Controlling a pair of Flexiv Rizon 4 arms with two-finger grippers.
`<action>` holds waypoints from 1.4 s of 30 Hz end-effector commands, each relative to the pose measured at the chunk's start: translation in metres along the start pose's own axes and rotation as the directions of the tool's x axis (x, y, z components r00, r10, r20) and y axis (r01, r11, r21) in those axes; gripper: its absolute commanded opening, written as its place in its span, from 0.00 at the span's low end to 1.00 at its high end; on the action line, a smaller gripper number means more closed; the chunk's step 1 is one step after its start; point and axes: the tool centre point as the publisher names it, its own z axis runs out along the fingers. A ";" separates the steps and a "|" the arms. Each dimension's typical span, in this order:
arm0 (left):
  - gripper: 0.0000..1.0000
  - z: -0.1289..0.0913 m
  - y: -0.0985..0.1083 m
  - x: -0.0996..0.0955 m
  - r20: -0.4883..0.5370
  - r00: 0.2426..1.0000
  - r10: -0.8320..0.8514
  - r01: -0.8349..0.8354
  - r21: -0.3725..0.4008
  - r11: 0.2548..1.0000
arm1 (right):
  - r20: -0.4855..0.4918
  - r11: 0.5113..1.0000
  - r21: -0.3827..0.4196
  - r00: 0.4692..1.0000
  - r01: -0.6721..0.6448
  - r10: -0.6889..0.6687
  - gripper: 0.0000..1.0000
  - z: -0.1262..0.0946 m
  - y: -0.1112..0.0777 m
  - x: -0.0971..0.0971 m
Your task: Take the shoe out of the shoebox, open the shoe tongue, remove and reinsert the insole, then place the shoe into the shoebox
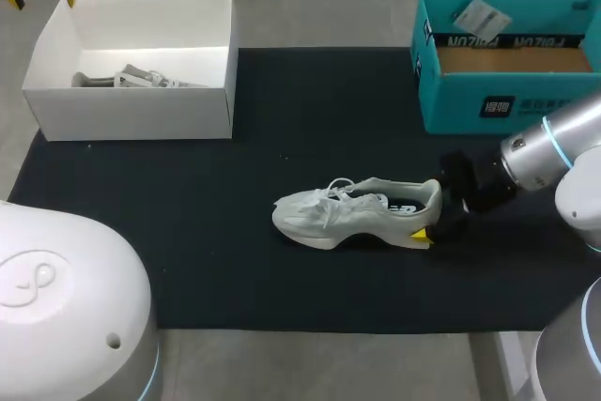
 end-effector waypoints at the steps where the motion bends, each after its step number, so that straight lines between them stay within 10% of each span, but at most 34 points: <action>1: 1.00 0.000 0.000 0.000 -0.001 1.000 0.001 -0.001 0.000 1.000 | 0.002 1.000 0.003 1.000 -0.001 0.001 0.00 0.006 -0.002 -0.001; 9: 1.00 -0.005 -0.013 -0.039 0.067 0.974 -0.217 0.218 -0.006 0.976 | 0.002 1.000 0.003 1.000 -0.001 0.001 0.00 0.006 -0.002 -0.001; 15: 1.00 0.002 -0.026 -0.048 0.185 0.715 -0.674 0.651 0.174 0.738 | 0.002 1.000 0.003 1.000 -0.001 0.001 0.00 0.006 -0.002 -0.001; 25: 1.00 0.002 -0.040 -0.081 0.188 0.528 -0.828 0.827 0.109 0.552 | 0.002 1.000 0.003 1.000 -0.001 0.001 0.00 0.006 -0.002 -0.001; 33: 1.00 0.000 -0.053 -0.146 0.103 0.632 -0.768 0.761 0.108 0.640 | 0.002 1.000 0.003 1.000 -0.001 0.001 0.00 0.006 -0.002 -0.001; 42: 1.00 0.000 -0.053 -0.146 0.103 0.632 -0.768 0.761 0.108 0.640 | 0.002 1.000 0.003 1.000 -0.001 0.001 0.00 0.006 -0.002 -0.001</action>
